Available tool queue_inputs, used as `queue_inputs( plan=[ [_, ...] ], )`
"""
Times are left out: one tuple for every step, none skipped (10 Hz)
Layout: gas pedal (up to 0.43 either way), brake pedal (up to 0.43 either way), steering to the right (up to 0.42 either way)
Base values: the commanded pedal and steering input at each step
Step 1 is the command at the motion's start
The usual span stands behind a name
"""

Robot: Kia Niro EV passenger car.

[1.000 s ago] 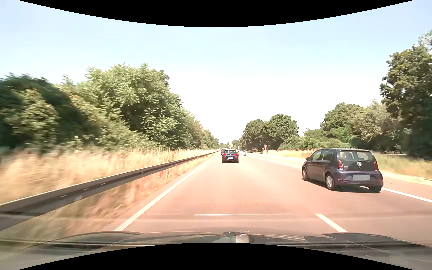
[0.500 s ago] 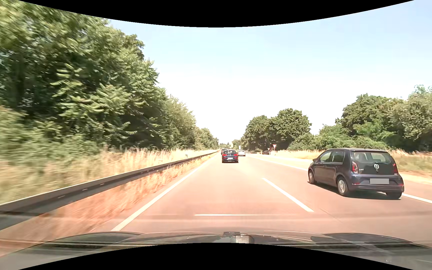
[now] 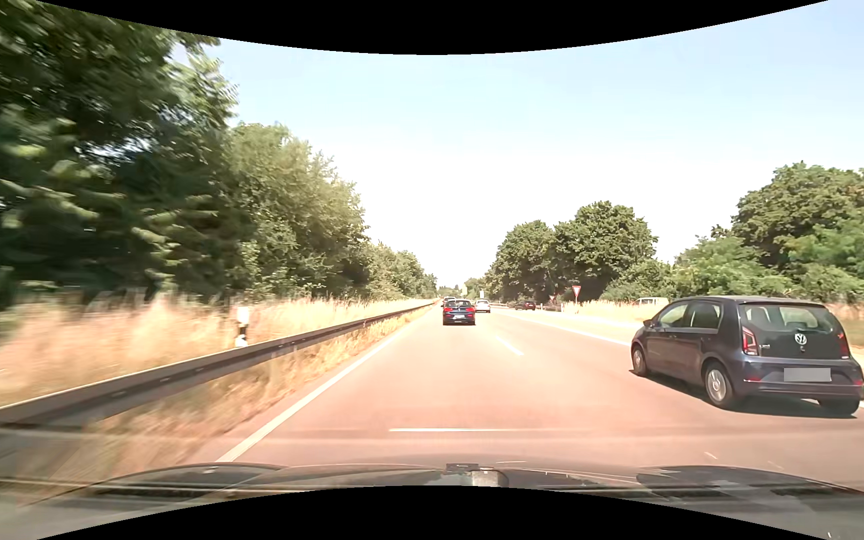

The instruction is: Follow the waypoints while adhering to traffic rules and regulations

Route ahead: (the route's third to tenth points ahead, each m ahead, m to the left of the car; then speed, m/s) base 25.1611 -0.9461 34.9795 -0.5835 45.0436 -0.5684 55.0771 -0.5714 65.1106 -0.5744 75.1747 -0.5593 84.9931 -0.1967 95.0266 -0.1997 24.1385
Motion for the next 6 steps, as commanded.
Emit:
queue_inputs(
  plan=[
    [0.169, 0.000, 0.000],
    [0.169, 0.000, 0.000],
    [0.169, 0.000, 0.000],
    [0.169, 0.000, 0.000],
    [0.169, 0.000, -0.001],
    [0.169, 0.000, -0.001]
  ],
)
